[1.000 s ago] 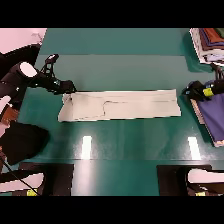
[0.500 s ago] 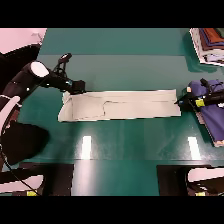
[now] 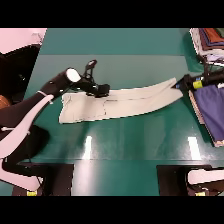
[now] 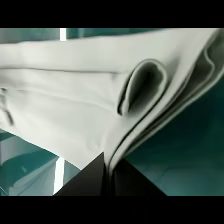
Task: Fold the shirts.
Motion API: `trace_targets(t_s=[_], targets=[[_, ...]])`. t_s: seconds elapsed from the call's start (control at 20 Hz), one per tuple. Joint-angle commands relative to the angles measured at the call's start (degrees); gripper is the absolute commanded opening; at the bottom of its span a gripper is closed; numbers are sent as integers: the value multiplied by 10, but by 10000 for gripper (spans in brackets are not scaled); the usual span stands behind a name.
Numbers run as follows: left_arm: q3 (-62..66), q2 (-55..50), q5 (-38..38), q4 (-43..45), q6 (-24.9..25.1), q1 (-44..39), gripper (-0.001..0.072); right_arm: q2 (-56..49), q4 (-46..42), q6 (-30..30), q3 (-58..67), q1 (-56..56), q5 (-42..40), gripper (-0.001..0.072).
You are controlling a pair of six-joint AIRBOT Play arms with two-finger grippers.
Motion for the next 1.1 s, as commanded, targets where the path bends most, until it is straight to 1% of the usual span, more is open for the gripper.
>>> trace_targets(t_s=[0.0,0.1,0.2,0.4,0.6,0.7,0.8,0.95,1.05], targets=[[61,-70,2,-10,-2,-44,23,52,49,9,68,57,13,16],[88,-102,-6,-11,-2,-59,22,70,69,19,104,101,5,16],[99,-120,-9,-14,-2,-67,23,76,70,30,134,144,-4,16],[99,-122,-15,-5,-2,-70,23,76,80,30,176,219,-21,16],[101,-114,-29,13,-2,-60,22,76,81,30,183,271,-57,16],[108,-89,-57,26,-2,-28,22,76,82,30,183,296,-81,16],[108,-41,-83,58,-2,18,22,75,82,30,183,333,-116,16],[108,52,-134,153,-2,105,23,51,82,29,183,414,-183,17],[108,117,-161,216,-1,167,23,14,82,29,183,486,-244,17]])
